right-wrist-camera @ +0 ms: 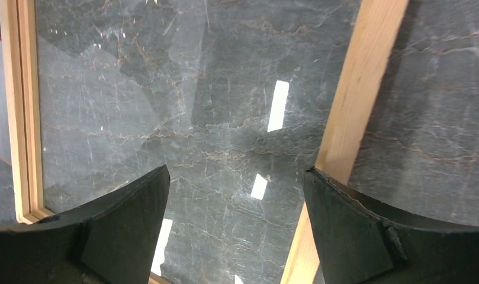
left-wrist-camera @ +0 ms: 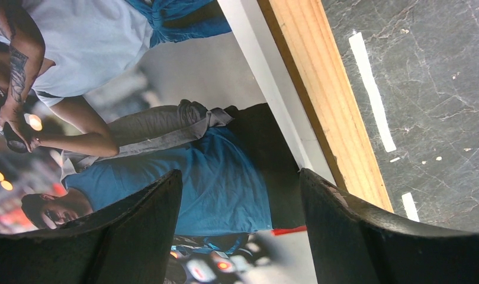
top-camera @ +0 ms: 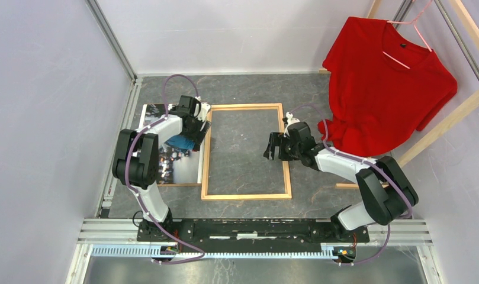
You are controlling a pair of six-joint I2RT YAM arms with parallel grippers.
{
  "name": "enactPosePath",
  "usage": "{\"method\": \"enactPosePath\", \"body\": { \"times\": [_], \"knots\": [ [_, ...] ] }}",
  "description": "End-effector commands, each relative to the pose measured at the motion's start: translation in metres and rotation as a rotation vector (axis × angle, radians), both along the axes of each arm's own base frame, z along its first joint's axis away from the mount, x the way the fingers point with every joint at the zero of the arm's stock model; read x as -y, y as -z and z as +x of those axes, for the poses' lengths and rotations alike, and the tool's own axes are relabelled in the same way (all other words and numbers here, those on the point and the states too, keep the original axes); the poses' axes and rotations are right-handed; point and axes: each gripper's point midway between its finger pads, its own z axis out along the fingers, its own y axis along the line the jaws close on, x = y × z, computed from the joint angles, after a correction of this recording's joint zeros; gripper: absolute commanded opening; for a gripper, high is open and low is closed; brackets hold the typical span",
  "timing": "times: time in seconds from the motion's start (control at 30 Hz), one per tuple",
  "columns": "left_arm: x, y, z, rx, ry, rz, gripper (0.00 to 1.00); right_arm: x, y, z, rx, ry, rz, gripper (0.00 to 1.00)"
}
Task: Put the photo into the frame
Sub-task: Place the photo frame item in the photo frame.
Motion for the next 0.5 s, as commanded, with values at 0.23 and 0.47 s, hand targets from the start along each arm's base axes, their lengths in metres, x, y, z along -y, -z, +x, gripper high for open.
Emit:
{"method": "enactPosePath", "body": {
  "times": [0.23,0.47],
  "knots": [
    [0.007,0.018,-0.016,-0.067,0.020,0.016,0.79,-0.008,-0.004,0.006,0.012,-0.005,-0.008,0.89],
    [0.019,0.016,-0.016,-0.064,0.039,0.004,0.79,-0.013,-0.038,0.020,0.078,-0.022,-0.006,0.89]
  ]
}}
